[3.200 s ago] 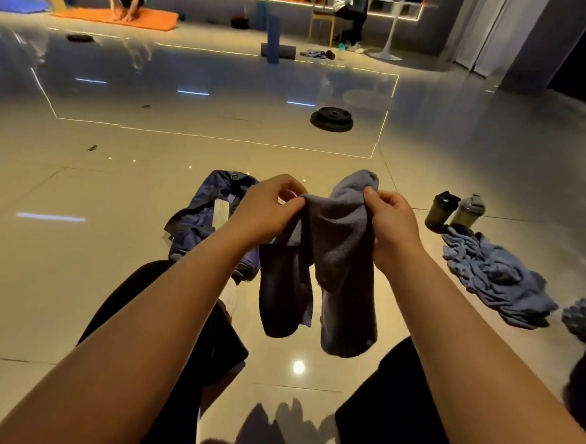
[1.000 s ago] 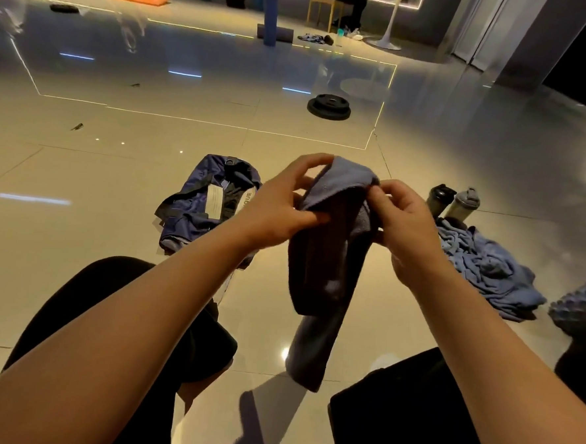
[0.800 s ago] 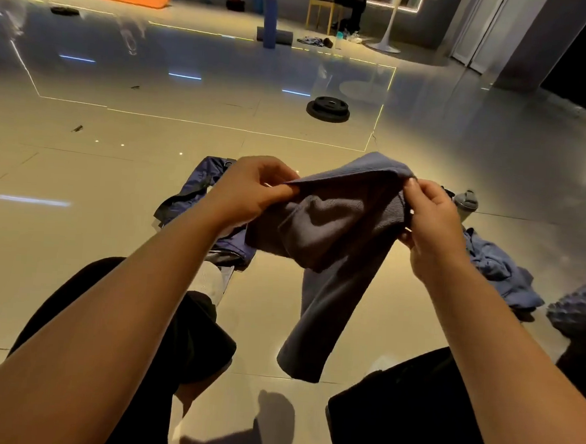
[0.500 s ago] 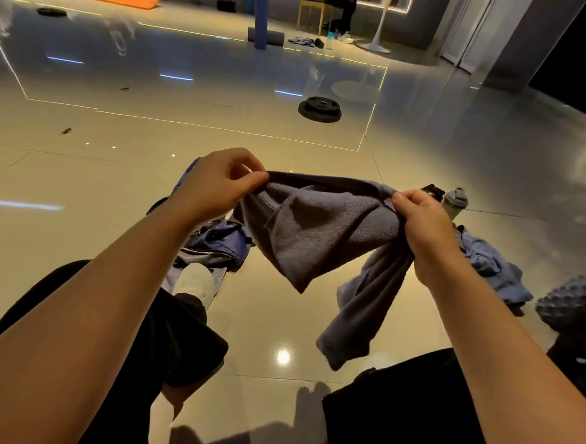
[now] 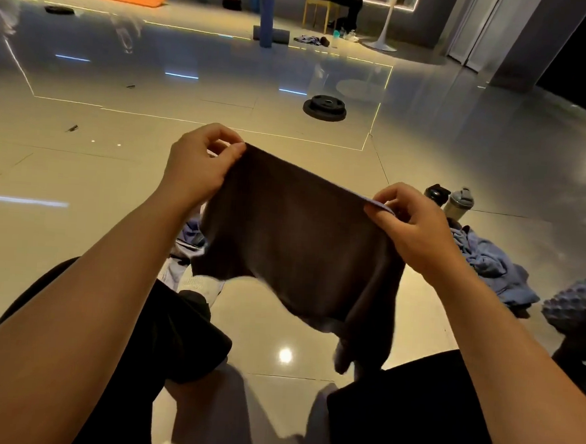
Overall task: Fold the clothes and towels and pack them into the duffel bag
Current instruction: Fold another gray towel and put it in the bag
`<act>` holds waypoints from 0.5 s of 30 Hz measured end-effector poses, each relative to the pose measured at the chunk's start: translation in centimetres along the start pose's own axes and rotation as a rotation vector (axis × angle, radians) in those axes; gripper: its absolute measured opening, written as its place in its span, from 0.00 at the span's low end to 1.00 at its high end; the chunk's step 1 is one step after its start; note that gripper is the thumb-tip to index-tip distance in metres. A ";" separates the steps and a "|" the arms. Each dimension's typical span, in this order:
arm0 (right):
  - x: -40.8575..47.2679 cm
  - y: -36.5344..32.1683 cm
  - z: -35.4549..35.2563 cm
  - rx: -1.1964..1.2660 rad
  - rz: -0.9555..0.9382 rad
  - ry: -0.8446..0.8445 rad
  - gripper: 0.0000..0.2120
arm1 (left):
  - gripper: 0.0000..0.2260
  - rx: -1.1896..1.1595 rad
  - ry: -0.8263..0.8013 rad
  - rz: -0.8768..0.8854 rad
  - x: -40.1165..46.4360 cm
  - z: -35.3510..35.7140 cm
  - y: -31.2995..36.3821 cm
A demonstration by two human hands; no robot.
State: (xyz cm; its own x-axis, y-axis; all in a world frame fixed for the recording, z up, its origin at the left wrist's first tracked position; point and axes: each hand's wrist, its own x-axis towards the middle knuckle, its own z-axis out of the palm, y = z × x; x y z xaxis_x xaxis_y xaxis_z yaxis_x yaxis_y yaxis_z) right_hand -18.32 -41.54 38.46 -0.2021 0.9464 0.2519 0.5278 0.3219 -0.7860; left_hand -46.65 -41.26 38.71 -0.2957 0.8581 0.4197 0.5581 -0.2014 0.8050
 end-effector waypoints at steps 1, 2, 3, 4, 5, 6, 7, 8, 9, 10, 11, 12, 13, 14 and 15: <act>-0.1 0.0 -0.1 0.070 0.020 -0.028 0.03 | 0.05 0.022 0.008 -0.001 0.0 -0.2 0.0; -0.1 -0.1 -0.2 0.135 0.041 -0.051 0.04 | 0.05 0.037 0.021 0.002 0.0 -0.3 -0.1; -0.2 -0.2 -0.3 0.190 0.058 -0.061 0.05 | 0.04 0.048 0.034 0.010 0.0 -0.5 -0.1; -0.2 -0.2 -0.3 0.223 0.074 -0.058 0.06 | 0.05 0.060 0.041 0.019 0.0 -0.7 -0.2; -0.1 -0.1 -0.4 0.230 0.094 -0.047 0.07 | 0.06 0.079 0.041 0.027 0.0 -0.9 -0.2; -0.1 0.0 -0.5 0.206 0.116 -0.032 0.06 | 0.06 0.105 0.040 0.038 0.0 -1.1 -0.4; 0.0 0.3 -0.6 0.123 0.127 -0.021 0.05 | 0.07 0.136 0.038 0.052 0.0 -1.3 -0.5; 0.1 0.6 -0.6 -0.015 0.123 -0.018 0.03 | 0.07 0.170 0.036 0.071 0.0 -1.4 -0.6; 0.1 0.9 -0.6 -0.171 0.111 -0.012 0.03 | 0.08 0.202 0.036 0.090 0.0 -1.6 -0.7; 0.2 1.2 -0.6 -0.291 0.099 0.007 0.04 | 0.08 0.221 0.042 0.103 0.0 -1.7 -0.7; 0.3 1.4 -0.6 -0.360 0.095 0.038 0.04 | 0.08 0.219 0.056 0.103 0.0 -1.9 -0.8; 0.4 1.6 -0.7 -0.390 0.098 0.068 0.05 | 0.07 0.182 0.071 0.083 0.0 -2.1 -0.8; 0.5 1.8 -0.8 -0.417 0.104 0.089 0.06 | 0.06 0.114 0.078 0.048 0.0 -2.4 -0.8; 0.6 2.0 -0.9 -0.450 0.109 0.106 0.07 | 0.05 0.038 0.073 0.009 0.0 -2.7 -0.8; 0.7 2.3 -1.0 -0.490 0.115 0.119 0.08 | 0.04 -0.015 0.063 -0.017 0.0 -3.0 -0.8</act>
State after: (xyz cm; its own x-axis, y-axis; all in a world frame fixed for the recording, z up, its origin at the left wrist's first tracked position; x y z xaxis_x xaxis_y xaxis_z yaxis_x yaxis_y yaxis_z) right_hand -16.42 -40.08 37.44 -0.0400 0.9635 0.2648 0.8713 0.1634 -0.4628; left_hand -49.45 -42.50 39.35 -0.3536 0.8301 0.4313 0.5408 -0.1948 0.8183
